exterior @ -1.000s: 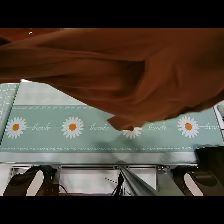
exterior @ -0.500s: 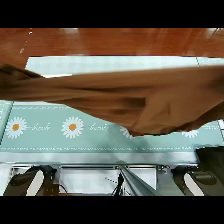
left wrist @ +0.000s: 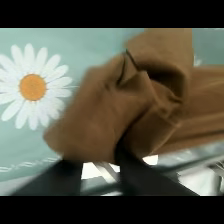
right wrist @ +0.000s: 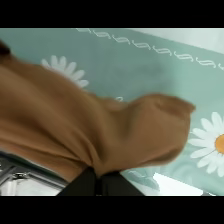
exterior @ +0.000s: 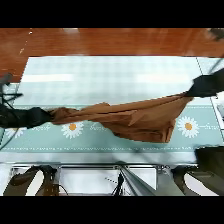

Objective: Fold the shirts.

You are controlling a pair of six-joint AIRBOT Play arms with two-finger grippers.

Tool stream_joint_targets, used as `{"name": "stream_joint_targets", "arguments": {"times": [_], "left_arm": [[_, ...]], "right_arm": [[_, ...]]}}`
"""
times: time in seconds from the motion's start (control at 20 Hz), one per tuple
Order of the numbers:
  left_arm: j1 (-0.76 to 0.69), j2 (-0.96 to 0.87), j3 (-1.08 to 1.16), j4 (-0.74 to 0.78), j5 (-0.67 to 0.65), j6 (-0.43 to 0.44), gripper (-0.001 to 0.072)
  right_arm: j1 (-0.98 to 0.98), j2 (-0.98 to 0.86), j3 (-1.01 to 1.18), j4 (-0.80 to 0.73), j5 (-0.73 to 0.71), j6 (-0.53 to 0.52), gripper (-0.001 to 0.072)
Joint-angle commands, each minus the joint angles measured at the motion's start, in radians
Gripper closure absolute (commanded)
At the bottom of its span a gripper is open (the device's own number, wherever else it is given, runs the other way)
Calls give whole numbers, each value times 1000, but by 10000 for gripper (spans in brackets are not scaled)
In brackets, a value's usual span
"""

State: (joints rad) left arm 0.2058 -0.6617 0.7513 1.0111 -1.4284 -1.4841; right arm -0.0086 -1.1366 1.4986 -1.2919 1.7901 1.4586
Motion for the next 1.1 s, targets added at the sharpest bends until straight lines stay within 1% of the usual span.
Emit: {"name": "stream_joint_targets", "arguments": {"times": [0.0,0.05,0.1,0.15,0.25,0.35,0.4,0.5,0.65,0.7,0.85,0.9,1.05], "left_arm": [[0,-23,-192,-12,196,10,120],[0,-33,-193,4,200,27,79],[0,-35,-190,30,198,57,79],[0,-35,-187,71,198,68,79],[0,-40,-187,107,196,66,79],[-1,-55,-188,40,195,68,76],[-1,-70,-188,-15,198,87,50],[-1,-106,-188,-72,216,142,50],[-10,-187,-202,-62,287,280,50],[-14,-229,-208,-61,295,307,50],[-14,-373,-209,-61,298,331,51],[-14,-416,-209,-62,303,352,52],[-15,-498,-209,-63,323,393,54]], "right_arm": [[1,-169,-40,8,-55,-56,689],[1,-199,-40,9,-68,-59,690],[1,-223,-40,8,-85,-61,689],[1,-238,-40,9,-103,-62,689],[1,-249,-40,9,-150,-68,689],[1,-249,-40,8,-198,-73,689],[1,-249,-40,9,-214,-75,689],[1,-249,-40,10,-234,-77,689],[1,-249,-40,10,-246,-77,689],[1,-249,-40,10,-248,-77,689],[1,-249,-40,10,-248,-77,689],[1,-249,-40,10,-248,-77,689],[1,-249,-40,10,-248,-77,689]]}}
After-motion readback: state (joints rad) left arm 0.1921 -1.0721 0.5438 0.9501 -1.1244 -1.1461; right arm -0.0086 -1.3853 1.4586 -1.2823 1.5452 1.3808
